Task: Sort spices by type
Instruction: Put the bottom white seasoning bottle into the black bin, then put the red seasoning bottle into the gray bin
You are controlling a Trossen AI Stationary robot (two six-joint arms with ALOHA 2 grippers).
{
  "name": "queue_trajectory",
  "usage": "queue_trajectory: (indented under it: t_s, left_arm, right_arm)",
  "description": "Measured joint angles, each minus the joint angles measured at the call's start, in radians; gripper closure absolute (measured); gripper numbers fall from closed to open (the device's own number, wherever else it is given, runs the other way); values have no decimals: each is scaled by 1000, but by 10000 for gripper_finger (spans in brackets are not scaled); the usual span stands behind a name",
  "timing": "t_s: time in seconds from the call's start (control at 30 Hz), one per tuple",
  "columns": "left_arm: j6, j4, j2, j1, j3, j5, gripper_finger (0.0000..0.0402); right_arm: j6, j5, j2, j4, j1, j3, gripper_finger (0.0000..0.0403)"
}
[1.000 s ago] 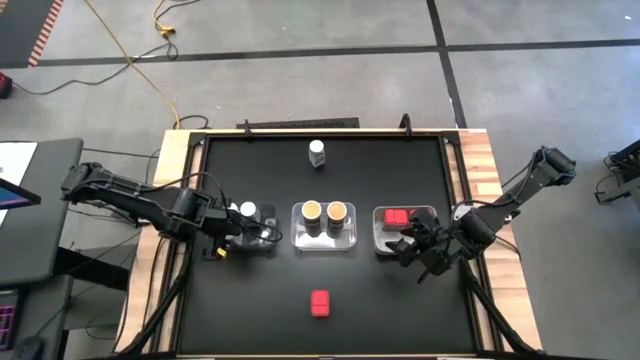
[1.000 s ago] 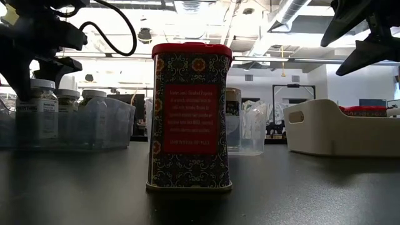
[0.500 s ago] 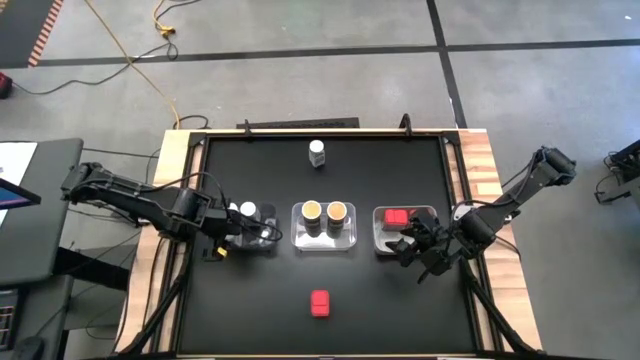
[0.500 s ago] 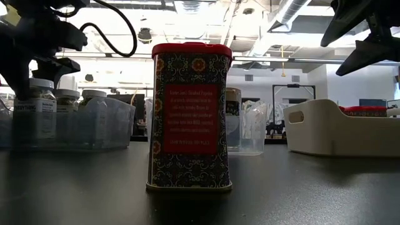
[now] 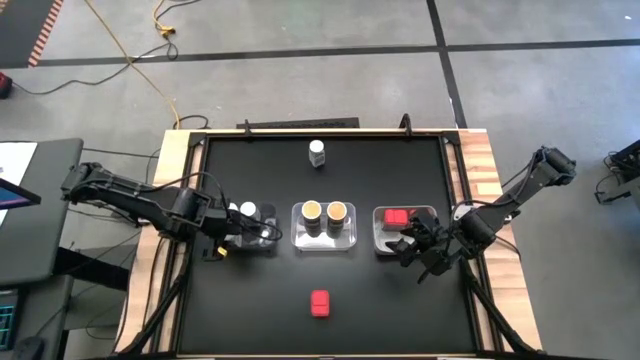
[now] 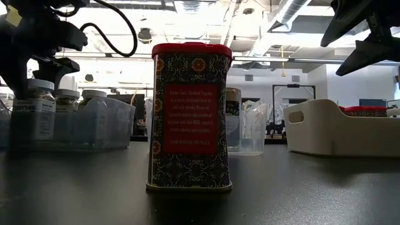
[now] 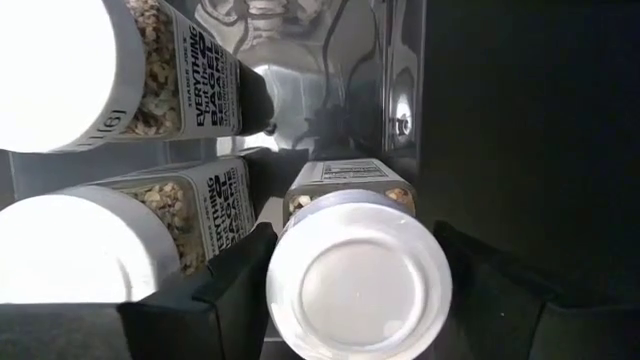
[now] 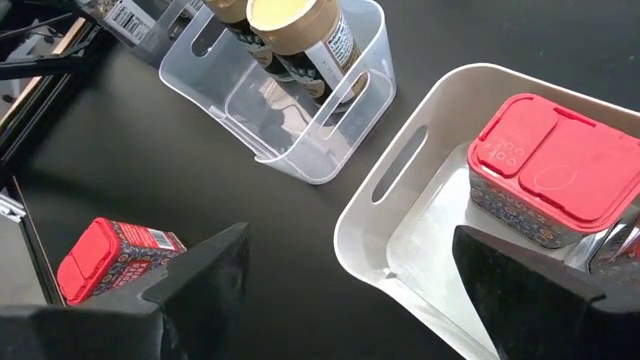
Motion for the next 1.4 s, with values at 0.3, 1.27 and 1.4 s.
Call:
queue_trajectory:
  t_s: [0.3, 1.27, 1.4]
  left_arm:
    - [7, -48, 0, 0, 52, -13, 152]
    - [36, -109, 1, 0, 331, -20, 152]
    - [36, -83, 0, 0, 368, -21, 152]
  right_arm:
    - [0, 0, 0, 0, 0, 0, 31]
    - [-31, 0, 0, 6, -14, 0, 31]
    - [-60, 0, 0, 8, -40, 0, 31]
